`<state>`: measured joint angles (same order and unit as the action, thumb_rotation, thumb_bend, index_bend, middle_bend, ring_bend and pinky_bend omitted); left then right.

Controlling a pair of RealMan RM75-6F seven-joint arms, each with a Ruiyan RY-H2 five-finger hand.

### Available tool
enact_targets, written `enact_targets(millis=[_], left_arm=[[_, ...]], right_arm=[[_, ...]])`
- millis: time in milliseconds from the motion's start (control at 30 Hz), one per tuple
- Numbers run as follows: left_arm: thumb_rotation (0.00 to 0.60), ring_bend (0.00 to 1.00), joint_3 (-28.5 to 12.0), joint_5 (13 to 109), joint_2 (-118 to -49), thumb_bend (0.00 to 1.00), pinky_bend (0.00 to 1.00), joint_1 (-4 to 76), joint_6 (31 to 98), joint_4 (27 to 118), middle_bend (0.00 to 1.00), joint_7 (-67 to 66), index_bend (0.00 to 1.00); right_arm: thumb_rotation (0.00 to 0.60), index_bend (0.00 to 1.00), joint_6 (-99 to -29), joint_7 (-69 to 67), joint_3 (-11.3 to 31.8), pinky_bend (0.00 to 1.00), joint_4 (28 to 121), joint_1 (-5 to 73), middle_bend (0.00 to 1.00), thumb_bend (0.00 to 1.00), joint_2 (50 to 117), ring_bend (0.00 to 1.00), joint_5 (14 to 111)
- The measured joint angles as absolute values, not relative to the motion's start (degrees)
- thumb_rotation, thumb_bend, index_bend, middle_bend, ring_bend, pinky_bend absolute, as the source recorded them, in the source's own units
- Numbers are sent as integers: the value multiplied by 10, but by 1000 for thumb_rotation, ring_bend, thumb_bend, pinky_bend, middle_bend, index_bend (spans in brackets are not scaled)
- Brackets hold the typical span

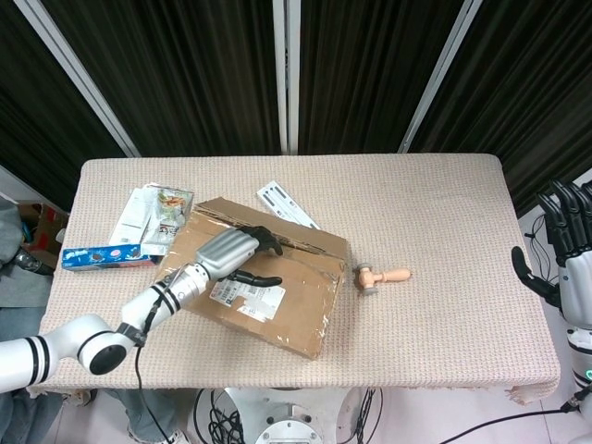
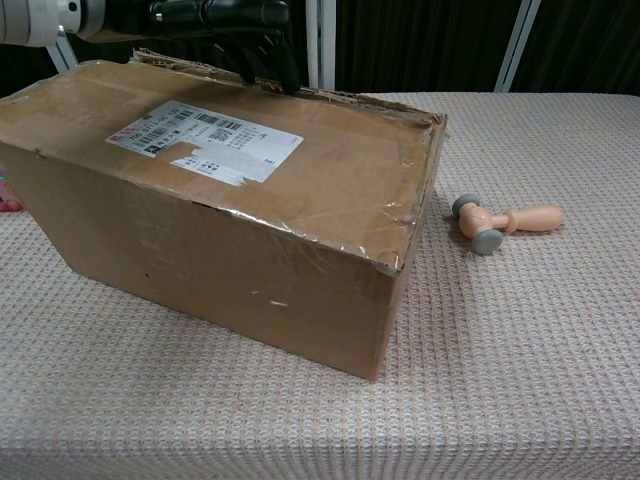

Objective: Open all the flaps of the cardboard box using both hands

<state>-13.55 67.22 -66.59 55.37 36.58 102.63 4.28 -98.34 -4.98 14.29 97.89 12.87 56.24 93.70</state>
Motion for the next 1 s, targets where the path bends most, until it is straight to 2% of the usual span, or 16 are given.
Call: enact_targets(millis=[167,300,500,1000], left_arm=[[11,114,-126,672,-671,0,180,556,370,1023,268,32,288],[1,114,-128,678,-670,0,180,555,379,1026,374,34,303],[1,114,-126,692,-657,0,178,552,384,1036,460,39,311],[0,115,-137,713,-588,0,177,535,417,1100,498,46,298]], right_arm=[[600,0,-988,-64,143,0,972,127,0,311,566,0,939],[600,0,-990,-66,144,0,969,127,0,310,571,0,940],[600,0,-991,-70,145,0,966,128,0,310,574,0,940],[600,0,-990,-68,147,0,971,128,0,310,575,0,939]])
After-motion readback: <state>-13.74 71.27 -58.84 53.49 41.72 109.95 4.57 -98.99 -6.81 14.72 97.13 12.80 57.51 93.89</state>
